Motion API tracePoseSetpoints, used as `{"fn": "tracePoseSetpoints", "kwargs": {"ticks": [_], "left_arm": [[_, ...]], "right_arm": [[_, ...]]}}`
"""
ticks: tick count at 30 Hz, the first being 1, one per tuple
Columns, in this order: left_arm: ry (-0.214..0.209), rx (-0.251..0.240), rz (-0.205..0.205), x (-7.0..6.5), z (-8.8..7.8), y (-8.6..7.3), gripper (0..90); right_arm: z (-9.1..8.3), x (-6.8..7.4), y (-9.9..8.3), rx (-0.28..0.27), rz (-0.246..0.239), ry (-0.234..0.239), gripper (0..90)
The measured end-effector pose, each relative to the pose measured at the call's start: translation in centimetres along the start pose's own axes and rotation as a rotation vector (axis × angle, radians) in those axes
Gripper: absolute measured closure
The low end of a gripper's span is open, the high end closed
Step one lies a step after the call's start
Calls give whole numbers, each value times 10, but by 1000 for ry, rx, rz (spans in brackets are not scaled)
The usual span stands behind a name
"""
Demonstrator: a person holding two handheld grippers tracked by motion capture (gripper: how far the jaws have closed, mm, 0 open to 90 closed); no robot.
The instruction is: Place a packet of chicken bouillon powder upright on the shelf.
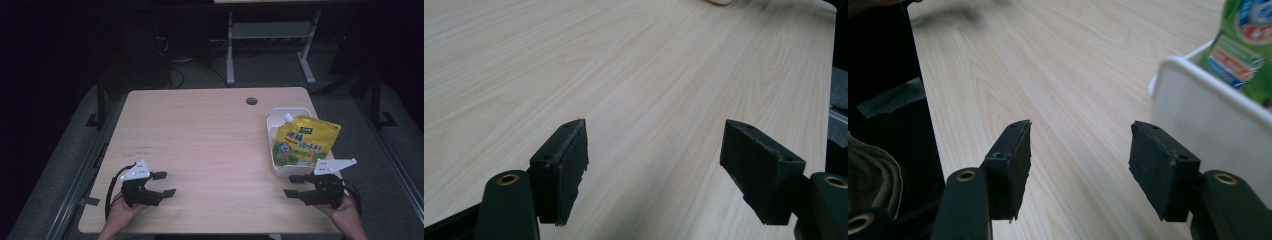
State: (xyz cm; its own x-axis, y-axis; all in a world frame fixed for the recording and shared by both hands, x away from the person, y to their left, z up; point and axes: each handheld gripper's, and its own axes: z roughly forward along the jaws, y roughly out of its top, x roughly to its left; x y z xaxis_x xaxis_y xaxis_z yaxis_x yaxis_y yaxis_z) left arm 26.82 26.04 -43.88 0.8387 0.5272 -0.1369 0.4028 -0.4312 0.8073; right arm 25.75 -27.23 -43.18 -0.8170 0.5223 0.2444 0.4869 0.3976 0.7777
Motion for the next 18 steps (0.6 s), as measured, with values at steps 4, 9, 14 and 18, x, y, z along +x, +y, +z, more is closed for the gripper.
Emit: {"fn": "tracePoseSetpoints", "kwargs": {"ticks": [4,9,14,18], "left_arm": [[-3,5,1,-1,1,0,263],[-6,12,4,-3,2,-1,263],[-5,15,8,-4,3,-1,263],[-8,22,11,-5,5,-1,263]], "right_arm": [[7,3,1,7,-6,10,390],[14,8,3,10,-18,13,367],[19,10,5,8,-20,14,360],[25,14,7,17,-39,9,345]]}}
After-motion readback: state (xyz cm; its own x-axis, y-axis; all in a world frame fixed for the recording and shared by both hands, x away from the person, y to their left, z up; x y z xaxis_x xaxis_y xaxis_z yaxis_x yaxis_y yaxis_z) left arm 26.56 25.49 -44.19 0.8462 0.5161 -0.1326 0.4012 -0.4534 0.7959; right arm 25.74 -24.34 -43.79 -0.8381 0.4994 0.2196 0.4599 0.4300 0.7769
